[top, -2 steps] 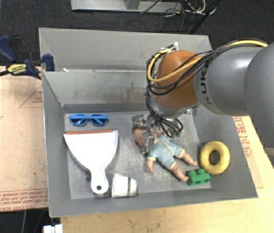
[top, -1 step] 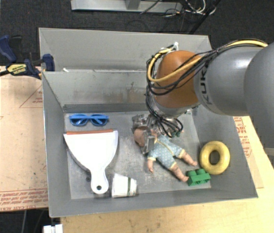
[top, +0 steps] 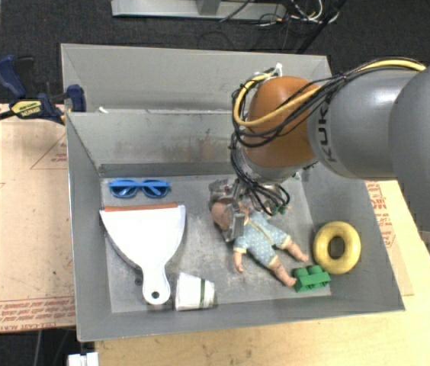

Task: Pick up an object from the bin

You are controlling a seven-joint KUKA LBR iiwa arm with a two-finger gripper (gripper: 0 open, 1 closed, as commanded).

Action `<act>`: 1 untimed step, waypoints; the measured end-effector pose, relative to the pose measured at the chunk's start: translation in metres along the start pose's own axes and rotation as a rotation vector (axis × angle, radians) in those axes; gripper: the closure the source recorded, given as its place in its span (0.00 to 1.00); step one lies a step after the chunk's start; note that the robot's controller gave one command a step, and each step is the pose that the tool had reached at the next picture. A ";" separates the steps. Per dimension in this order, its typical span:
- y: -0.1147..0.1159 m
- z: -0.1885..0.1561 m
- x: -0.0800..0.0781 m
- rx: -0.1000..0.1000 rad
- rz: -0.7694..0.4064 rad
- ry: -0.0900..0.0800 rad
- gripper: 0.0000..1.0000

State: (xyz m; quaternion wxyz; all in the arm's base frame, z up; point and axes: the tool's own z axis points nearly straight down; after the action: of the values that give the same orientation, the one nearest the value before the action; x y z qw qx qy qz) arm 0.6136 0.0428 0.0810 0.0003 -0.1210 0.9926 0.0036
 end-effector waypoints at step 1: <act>0.000 -0.019 -0.001 0.001 0.001 -0.004 1.00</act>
Offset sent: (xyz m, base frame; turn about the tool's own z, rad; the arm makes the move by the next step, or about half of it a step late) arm 0.0000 -0.0001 0.0702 0.0000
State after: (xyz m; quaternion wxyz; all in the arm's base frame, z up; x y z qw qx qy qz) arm 0.6147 0.0429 0.1000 0.0025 -0.1207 0.9927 0.0035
